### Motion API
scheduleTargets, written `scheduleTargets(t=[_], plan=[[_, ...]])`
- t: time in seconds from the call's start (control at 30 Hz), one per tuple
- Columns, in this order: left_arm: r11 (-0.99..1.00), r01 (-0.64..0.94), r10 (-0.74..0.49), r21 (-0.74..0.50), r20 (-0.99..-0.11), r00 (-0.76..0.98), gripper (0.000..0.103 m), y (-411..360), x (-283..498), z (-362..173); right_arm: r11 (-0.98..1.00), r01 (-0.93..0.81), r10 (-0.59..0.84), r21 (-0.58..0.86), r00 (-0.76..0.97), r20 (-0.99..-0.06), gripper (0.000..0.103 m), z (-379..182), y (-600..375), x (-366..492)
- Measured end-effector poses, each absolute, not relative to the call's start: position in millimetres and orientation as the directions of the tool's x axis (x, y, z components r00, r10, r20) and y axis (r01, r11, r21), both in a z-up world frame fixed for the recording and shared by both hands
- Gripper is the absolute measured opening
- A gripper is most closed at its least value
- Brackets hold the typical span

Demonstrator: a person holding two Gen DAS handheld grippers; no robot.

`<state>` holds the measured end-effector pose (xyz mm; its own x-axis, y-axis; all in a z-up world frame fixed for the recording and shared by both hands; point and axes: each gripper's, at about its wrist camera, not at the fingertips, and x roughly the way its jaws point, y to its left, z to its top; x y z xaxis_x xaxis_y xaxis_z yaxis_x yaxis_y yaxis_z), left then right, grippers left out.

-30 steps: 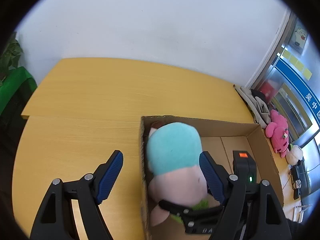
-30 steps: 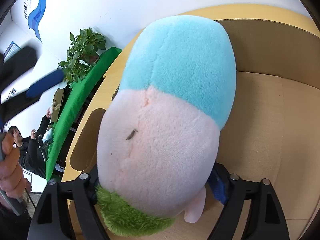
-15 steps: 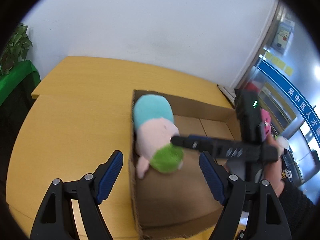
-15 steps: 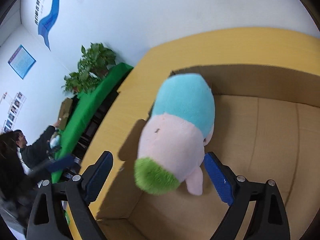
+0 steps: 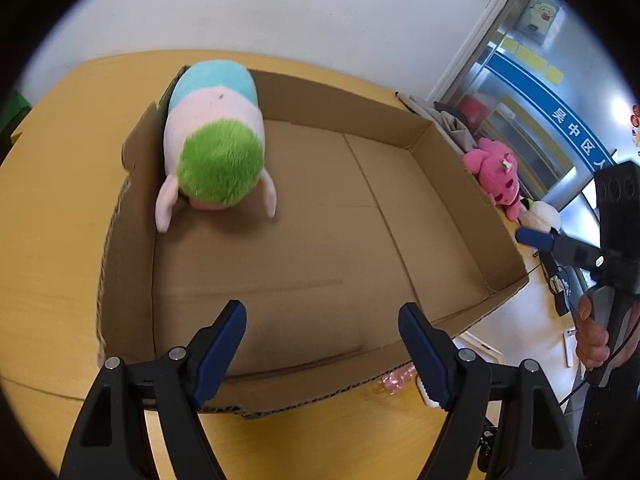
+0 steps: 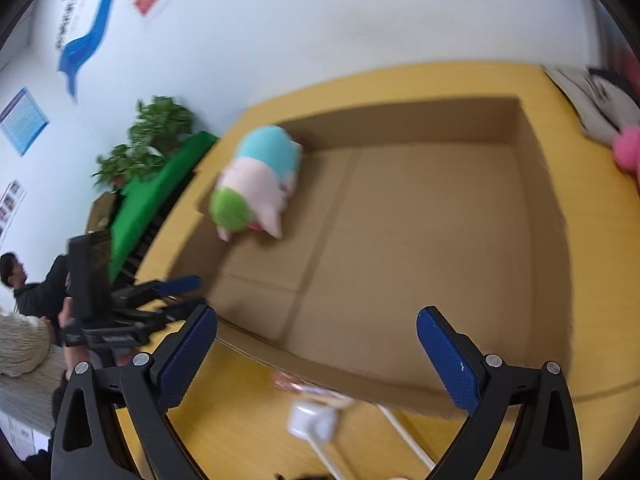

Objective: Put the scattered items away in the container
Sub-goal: 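Move the right gripper down toward the black sunglasses on the table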

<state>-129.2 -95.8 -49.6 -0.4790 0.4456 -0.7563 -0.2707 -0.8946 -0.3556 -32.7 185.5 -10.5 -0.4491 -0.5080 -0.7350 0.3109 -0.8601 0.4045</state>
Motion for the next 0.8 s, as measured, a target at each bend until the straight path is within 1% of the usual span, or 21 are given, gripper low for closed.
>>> scheduleTargets(t=[0.13,0.2,0.3,0.5,0.7,0.8], plan=[[-0.911,-0.257,0.408,-0.322,-0.789,-0.459,0.079,-87.0,-114.7,-58.4,-0.904,0.234,-0.427,0.358,-0.452,-0.783,0.102,-41.7,208.2,-31.0],[-0.914,-0.255,0.401,-0.315,-0.79,-0.463,0.079,-85.7,-106.7,-60.9,-0.91,0.222,-0.415,0.35,-0.453,-0.789,0.101,-52.4,212.6,-27.8],[-0.914,-0.243,0.404,-0.326,-0.79,-0.461,0.079,-88.2,-97.7,-60.0,-0.915,0.252,-0.399,0.314,-0.465,-0.79,0.1,-53.6,207.0,-21.4],[-0.918,-0.233,0.396,-0.322,-0.795,-0.46,0.079,-83.3,-84.3,-61.2,-0.904,0.27,-0.425,0.332,-0.469,-0.774,0.099,-57.1,210.7,-19.1],[-0.932,-0.214,0.36,-0.291,-0.794,-0.489,0.079,-80.2,-76.1,-56.3,-0.906,0.291,-0.415,0.307,-0.474,-0.776,0.099,-56.7,216.3,-19.0],[-0.94,-0.223,0.34,-0.259,-0.783,-0.522,0.079,-75.1,-62.8,-45.2,-0.9,0.291,-0.432,0.324,-0.506,-0.747,0.1,-45.0,227.5,-5.5]])
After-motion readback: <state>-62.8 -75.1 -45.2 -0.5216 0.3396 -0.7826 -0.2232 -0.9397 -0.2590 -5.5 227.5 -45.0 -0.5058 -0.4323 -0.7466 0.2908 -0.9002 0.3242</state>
